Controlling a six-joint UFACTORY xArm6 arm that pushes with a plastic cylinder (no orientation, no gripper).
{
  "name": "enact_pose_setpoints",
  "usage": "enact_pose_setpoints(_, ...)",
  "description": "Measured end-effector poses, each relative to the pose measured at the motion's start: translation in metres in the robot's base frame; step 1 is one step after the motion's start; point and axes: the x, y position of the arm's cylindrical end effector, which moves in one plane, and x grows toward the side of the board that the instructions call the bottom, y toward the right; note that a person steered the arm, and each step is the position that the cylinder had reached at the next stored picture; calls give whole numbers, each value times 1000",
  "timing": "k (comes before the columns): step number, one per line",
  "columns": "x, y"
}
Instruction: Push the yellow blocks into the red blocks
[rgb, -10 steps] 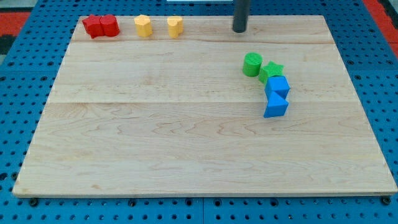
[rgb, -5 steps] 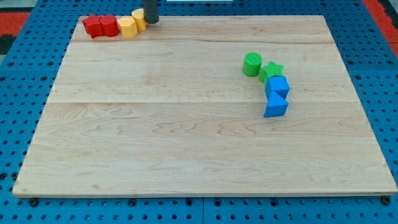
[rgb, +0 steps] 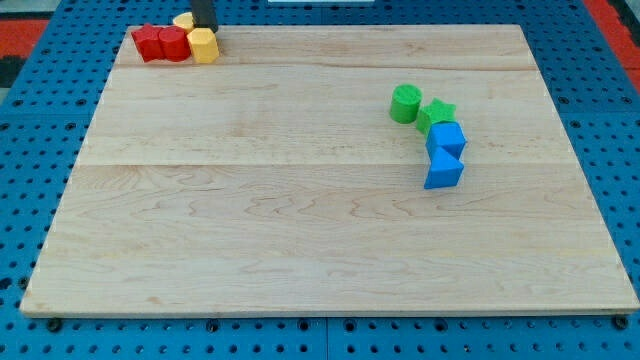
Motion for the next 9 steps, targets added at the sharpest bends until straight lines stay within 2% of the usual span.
enact_pose_setpoints(2,8,31)
enact_pose_setpoints(3,41,45)
enact_pose_setpoints(4,71,23)
enact_pose_setpoints(9,77,20)
